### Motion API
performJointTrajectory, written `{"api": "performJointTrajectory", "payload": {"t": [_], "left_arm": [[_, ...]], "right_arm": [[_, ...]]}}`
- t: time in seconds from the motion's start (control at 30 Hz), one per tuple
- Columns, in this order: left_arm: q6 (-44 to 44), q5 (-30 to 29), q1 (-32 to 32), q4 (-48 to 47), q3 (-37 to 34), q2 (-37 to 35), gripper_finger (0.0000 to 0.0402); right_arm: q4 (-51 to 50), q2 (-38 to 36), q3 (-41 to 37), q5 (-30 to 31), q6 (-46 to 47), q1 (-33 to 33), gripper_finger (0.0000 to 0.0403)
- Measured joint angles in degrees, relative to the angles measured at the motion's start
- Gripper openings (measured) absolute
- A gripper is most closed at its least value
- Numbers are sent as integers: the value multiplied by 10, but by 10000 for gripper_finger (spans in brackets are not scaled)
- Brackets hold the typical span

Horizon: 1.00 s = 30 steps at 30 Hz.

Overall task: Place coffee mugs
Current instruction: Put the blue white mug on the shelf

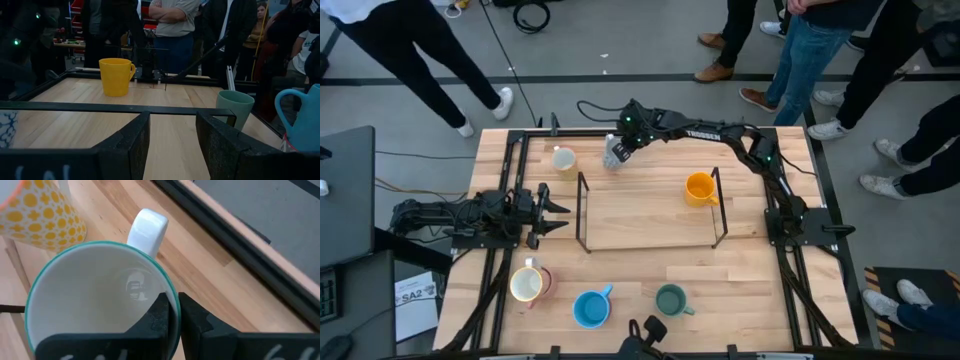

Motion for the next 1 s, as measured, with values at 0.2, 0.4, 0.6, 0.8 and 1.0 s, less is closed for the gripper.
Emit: {"api": "performJointTrajectory", "payload": {"t": [0.2, 0.4, 0.6, 0.8, 1.0], "left_arm": [[0, 0, 0, 0, 0, 0, 167], [0, 0, 0, 0, 0, 0, 167], [0, 0, 0, 0, 0, 0, 167], [0, 0, 0, 0, 0, 0, 167], [0, 0, 0, 0, 0, 0, 167]], "right_arm": [[-21, -38, 0, -10, -6, -3, 26], [-62, -96, 0, -17, -34, -3, 26], [-135, -151, 0, -42, -64, 4, 26], [-222, -206, 1, -51, -103, 27, 26], [-303, -255, 1, -106, -174, 70, 26]]}}
